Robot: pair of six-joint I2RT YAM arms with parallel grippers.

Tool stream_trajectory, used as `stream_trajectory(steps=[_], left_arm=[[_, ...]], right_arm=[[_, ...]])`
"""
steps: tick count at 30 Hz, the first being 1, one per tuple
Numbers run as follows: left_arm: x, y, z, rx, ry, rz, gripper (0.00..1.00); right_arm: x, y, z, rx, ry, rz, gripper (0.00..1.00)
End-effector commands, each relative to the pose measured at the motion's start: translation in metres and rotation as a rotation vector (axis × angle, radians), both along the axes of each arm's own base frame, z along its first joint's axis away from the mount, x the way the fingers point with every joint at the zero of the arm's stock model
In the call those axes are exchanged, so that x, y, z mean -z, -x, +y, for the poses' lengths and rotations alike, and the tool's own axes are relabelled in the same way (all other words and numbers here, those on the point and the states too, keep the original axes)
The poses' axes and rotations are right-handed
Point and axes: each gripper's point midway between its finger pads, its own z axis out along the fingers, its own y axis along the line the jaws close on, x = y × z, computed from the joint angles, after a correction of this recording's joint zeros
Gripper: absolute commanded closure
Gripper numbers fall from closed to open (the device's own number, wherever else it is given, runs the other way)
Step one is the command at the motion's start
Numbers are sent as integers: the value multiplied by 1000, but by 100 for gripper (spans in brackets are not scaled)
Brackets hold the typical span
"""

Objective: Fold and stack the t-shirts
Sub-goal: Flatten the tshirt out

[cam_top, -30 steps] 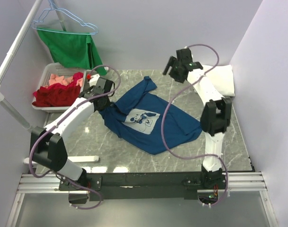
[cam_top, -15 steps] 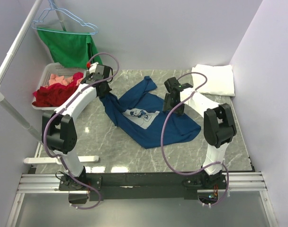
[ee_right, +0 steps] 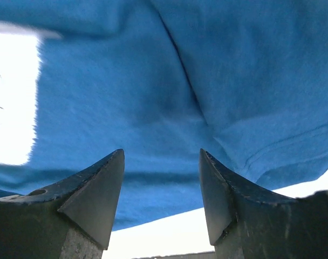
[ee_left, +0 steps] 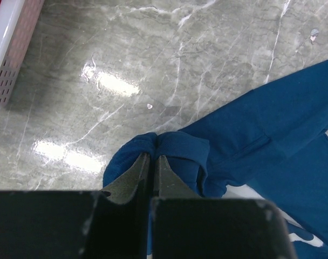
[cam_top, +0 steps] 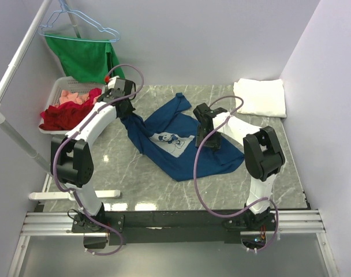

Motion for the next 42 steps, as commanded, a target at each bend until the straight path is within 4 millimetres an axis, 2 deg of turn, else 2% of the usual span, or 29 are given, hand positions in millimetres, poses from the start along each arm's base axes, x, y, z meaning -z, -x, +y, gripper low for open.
stream_trajectory(steps=[1, 9, 14, 17, 18, 20, 21, 22, 25, 29, 32, 34, 35, 37, 38, 40, 41, 42], left_arm=[[-32, -8, 5, 6, 7, -93, 99], [-31, -6, 9, 10, 2, -88, 99], [-33, -2, 14, 6, 1, -90, 99], [-35, 0, 18, 4, -1, -93, 99], [-36, 1, 19, 6, -1, -94, 99], [-35, 2, 21, 2, -4, -91, 99], [-36, 3, 22, 4, -7, -90, 99], [-36, 4, 23, 3, -8, -90, 99], [-36, 8, 24, 15, -17, -83, 99], [-36, 14, 23, 44, -22, -71, 98], [-37, 21, 24, 50, -25, -61, 98], [-38, 24, 21, 69, -14, -60, 96], [-34, 27, 21, 77, -11, -45, 96], [-30, 31, 18, 89, 1, -31, 95], [-24, 34, 18, 89, 3, -16, 94], [-16, 38, 18, 88, 4, 5, 94], [-14, 39, 18, 85, 6, 12, 91], [-11, 39, 19, 83, 2, 18, 89]], right_arm=[[8, 18, 3, -20, -7, 63, 36], [31, 31, 17, -39, -69, 134, 35], [46, 36, 19, -34, -69, 182, 43], [49, 36, 16, -28, -45, 192, 60], [48, 33, 12, -18, -26, 181, 74], [45, 28, 6, -1, 16, 165, 87], [43, 26, 3, 9, 36, 155, 100], [41, 26, -1, 15, 57, 155, 100], [26, 11, -14, 58, 115, 106, 100], [0, -21, -39, 136, 168, 18, 100], [-18, -45, -68, 208, 190, -33, 100], [-22, -58, -93, 266, 198, -37, 100], [-30, -71, -97, 274, 187, -62, 100], [-28, -83, -107, 290, 192, -57, 100], [-39, -99, -113, 318, 178, -92, 100], [-33, -111, -116, 335, 165, -81, 100], [-43, -127, -115, 347, 138, -120, 100], [-35, -133, -114, 346, 134, -107, 100]])
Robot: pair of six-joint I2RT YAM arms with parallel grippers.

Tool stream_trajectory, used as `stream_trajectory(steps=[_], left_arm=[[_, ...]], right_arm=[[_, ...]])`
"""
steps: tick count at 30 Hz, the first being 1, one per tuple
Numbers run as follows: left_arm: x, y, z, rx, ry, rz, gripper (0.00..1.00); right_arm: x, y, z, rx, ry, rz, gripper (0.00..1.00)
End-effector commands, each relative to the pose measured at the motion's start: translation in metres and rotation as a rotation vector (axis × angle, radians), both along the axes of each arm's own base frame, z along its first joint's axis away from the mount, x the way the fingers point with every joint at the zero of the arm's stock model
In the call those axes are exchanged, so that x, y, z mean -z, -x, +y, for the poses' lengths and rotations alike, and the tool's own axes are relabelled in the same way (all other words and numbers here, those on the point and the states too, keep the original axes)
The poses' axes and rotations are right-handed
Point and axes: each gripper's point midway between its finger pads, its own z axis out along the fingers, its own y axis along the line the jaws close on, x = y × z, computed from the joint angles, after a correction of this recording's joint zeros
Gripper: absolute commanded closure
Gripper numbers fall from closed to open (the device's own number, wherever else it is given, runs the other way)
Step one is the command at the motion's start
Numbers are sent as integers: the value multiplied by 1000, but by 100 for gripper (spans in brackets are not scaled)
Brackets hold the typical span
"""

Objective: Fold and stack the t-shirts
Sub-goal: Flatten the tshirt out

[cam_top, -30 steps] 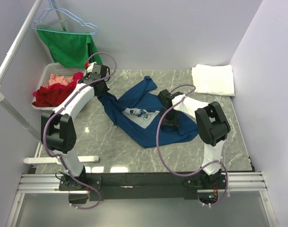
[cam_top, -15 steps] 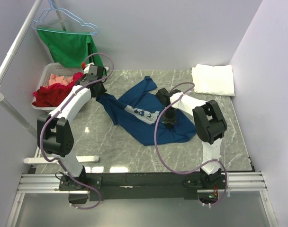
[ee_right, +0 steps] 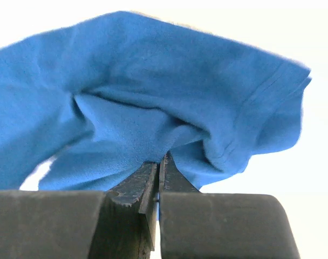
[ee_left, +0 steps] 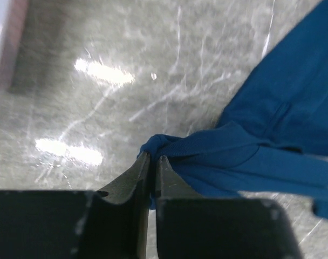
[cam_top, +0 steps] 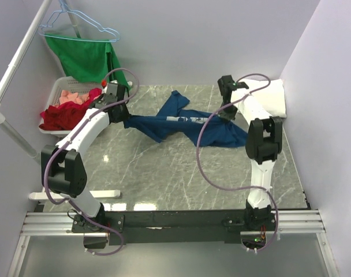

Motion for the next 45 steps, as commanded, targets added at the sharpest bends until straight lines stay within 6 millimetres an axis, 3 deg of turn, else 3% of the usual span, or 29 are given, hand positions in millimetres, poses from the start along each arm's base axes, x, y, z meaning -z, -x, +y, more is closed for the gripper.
stream_trajectory(steps=[1, 2, 3, 5, 8, 11, 14, 17, 21, 24, 27, 37, 45], left_arm=[[-1, 7, 12, -20, -31, 2, 87], [0, 7, 15, -31, -42, 2, 78], [5, 5, 17, -40, -56, 15, 67], [4, 2, 25, -79, -89, 12, 47], [3, -3, 30, -115, -104, 12, 31], [-6, -7, 18, -69, -52, -22, 29], [-11, -2, -15, 73, 68, -29, 31], [-13, 17, -50, 233, 108, -24, 34], [-17, 55, -113, 484, 126, -19, 36], [-5, 75, -139, 544, 142, 36, 38], [13, 85, -153, 531, 170, 77, 41], [55, 76, -192, 547, 165, 168, 44], [94, 79, -196, 546, 95, 266, 48]], right_arm=[[5, -26, -18, 26, 47, 12, 100], [-4, -40, -14, 28, 27, -27, 100], [7, -43, -12, 25, 23, -4, 100], [6, -56, -5, 15, -9, -25, 100], [20, -59, 0, 13, -30, -9, 100], [28, -58, 2, 13, -43, -7, 100], [33, -59, 3, 14, -50, -8, 100], [36, -62, 4, 21, -51, -8, 100], [38, -65, 5, 28, -57, -11, 100], [40, -65, 5, 25, -61, -6, 100], [43, -63, 6, 23, -67, 1, 100], [50, -54, 11, 14, -91, 22, 100], [50, -54, 11, 14, -97, 20, 100]])
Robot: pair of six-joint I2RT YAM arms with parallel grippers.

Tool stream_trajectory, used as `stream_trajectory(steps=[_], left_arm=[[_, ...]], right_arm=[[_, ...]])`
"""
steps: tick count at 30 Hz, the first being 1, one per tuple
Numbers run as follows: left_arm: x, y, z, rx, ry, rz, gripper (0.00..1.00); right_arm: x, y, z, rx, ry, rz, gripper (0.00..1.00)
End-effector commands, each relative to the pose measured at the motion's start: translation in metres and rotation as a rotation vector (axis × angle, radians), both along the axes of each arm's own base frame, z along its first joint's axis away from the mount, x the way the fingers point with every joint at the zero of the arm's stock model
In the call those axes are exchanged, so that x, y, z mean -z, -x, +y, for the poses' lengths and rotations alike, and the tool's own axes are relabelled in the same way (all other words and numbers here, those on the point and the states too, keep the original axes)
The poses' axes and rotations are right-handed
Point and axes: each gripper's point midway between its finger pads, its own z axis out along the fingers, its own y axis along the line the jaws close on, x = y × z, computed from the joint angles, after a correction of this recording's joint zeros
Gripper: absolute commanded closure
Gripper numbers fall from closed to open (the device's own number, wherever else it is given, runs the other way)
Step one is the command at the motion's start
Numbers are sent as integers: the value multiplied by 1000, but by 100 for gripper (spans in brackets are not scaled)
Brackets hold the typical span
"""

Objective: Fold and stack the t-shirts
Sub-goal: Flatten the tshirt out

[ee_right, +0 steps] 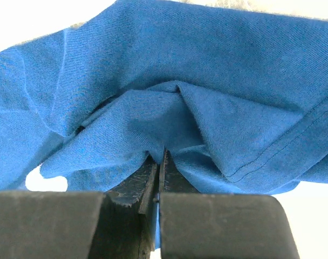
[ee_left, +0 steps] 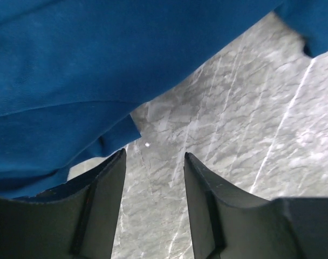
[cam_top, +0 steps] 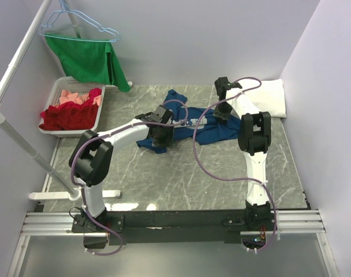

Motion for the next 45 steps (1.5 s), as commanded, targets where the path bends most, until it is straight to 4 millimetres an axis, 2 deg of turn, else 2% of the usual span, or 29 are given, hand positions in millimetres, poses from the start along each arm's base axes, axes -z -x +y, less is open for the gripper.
stream_trajectory(steps=[1, 7, 15, 22, 25, 28, 29, 31, 34, 37, 38, 40, 41, 45], left_arm=[[-5, -11, 2, -26, -39, -33, 49], [13, -11, 14, -64, -104, -19, 52], [34, -13, 10, -42, -111, -6, 53], [53, -8, 26, -65, -199, 21, 56], [58, -8, 32, -81, -228, 25, 63], [57, -7, 37, -87, -251, 27, 84], [54, -8, 41, -96, -266, 17, 98], [47, -11, 45, -108, -282, -2, 99], [19, -13, 59, -141, -316, -55, 99], [-27, -14, 75, -181, -330, -130, 99], [-54, -15, 80, -201, -315, -183, 99], [-84, -13, 99, -252, -360, -243, 99], [-106, -12, 107, -280, -349, -291, 99], [-161, -10, 144, -408, -342, -402, 99]], right_arm=[[-2, -4, -2, 12, -7, -17, 100], [1, 1, -3, 11, -7, -7, 100], [3, 2, -3, 14, -7, -4, 100], [2, 2, -3, 18, -7, -8, 100], [4, 3, -3, 22, -9, -3, 100], [5, 4, -4, 24, -7, -1, 100], [5, 4, -5, 27, -6, -3, 100], [5, 5, -6, 29, -1, -2, 100], [2, 3, -14, 44, 8, -7, 100], [-4, -2, -25, 65, 17, -20, 100], [-5, -5, -29, 75, 19, -25, 100], [-11, -12, -37, 95, 18, -42, 100], [-12, -14, -40, 99, 18, -46, 100], [-29, -27, -48, 118, 15, -92, 100]])
